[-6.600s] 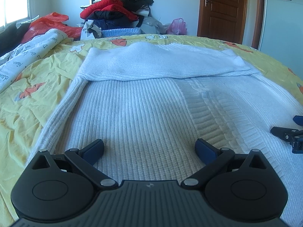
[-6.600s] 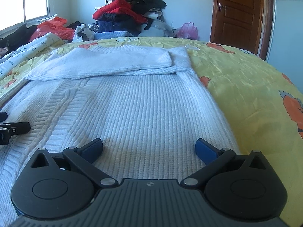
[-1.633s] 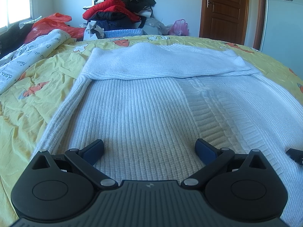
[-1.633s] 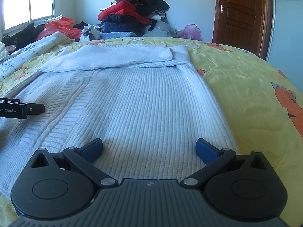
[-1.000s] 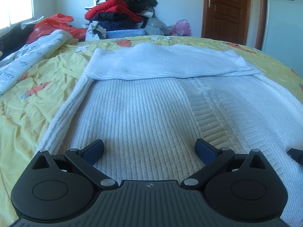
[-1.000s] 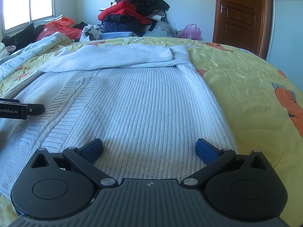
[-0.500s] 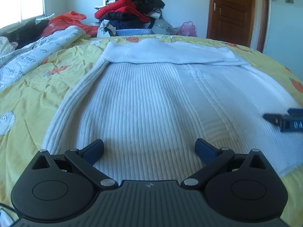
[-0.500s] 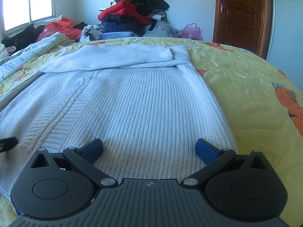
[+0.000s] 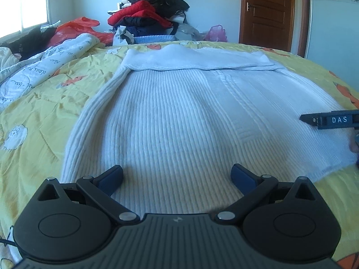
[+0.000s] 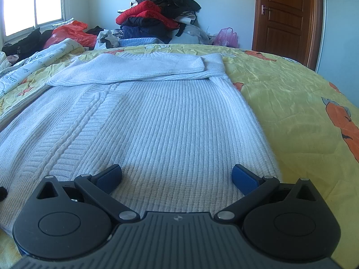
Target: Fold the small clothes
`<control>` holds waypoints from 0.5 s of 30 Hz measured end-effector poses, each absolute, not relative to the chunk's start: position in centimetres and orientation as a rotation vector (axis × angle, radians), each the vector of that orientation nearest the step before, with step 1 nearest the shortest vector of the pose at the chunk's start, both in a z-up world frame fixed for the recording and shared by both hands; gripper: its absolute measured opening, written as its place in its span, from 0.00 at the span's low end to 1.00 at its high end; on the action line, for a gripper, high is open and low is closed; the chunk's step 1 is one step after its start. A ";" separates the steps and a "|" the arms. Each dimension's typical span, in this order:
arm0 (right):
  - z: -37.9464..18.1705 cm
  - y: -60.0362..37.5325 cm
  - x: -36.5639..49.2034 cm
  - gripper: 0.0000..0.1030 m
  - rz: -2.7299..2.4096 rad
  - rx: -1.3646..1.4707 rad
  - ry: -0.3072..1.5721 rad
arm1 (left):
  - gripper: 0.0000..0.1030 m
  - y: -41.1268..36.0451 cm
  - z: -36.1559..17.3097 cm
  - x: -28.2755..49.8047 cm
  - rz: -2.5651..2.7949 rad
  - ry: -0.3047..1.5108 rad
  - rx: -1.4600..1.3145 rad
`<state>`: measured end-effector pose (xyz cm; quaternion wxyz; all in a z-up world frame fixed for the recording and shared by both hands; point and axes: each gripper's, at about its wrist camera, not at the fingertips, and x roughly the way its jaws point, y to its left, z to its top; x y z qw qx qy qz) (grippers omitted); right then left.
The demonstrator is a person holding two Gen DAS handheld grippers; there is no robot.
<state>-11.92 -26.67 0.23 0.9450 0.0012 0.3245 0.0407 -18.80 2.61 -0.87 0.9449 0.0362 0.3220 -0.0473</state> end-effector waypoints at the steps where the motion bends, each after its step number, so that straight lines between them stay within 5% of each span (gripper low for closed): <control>1: 0.2 -26.6 -11.9 0.98 0.082 0.002 0.661 | 1.00 2.7 -0.9 -19.0 -0.099 0.655 0.074; 15: 2.9 -30.0 -22.9 1.00 0.271 -0.051 0.667 | 1.00 7.5 1.5 -21.5 -0.143 0.686 0.010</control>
